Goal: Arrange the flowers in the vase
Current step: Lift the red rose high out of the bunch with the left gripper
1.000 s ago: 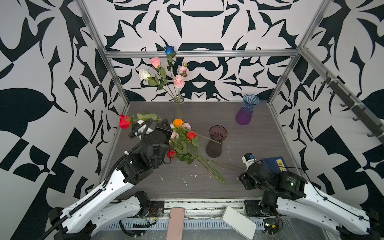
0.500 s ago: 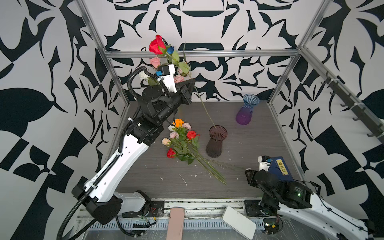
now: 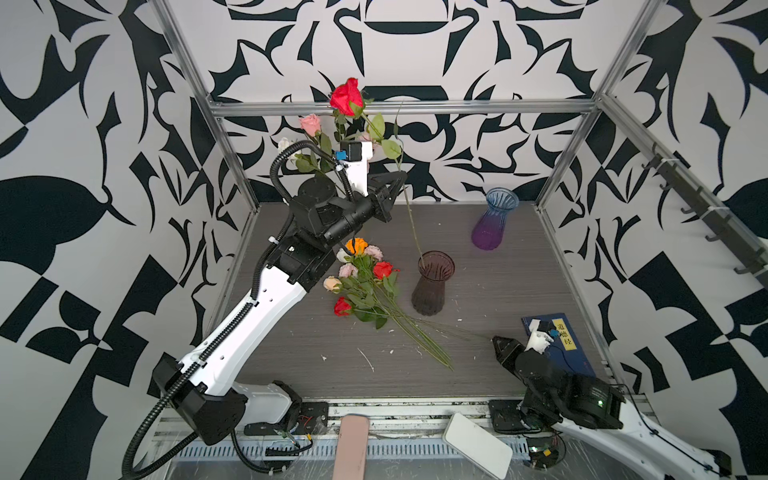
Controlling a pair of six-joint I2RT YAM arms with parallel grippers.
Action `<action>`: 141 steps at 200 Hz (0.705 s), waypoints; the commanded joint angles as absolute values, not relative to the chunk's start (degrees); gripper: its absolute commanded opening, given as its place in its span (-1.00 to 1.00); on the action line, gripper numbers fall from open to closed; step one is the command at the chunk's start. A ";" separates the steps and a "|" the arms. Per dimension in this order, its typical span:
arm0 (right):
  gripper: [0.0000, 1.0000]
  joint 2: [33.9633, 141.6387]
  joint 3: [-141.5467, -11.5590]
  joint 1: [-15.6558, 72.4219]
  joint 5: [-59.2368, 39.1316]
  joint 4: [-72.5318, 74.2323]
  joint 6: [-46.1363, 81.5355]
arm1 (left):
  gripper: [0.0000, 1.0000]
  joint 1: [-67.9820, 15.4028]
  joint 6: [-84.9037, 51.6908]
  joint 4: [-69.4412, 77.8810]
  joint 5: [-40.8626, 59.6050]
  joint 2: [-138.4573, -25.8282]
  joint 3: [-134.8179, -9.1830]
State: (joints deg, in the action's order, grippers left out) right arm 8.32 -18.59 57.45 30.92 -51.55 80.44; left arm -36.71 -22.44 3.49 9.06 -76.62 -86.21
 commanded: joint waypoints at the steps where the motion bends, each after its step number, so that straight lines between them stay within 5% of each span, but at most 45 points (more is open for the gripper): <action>1: -0.34 12.11 -18.20 57.27 33.29 -59.14 77.55 | -1.00 -36.76 -21.91 7.30 10.80 -78.01 -85.36; 108: -0.32 6.84 -12.22 57.30 34.32 -48.21 68.09 | -1.00 -38.65 -22.44 8.03 14.13 -84.15 -86.15; 141: -0.33 8.77 -12.44 57.30 36.71 -49.44 72.02 | 0.20 -41.19 -20.20 2.79 16.41 -86.42 -88.28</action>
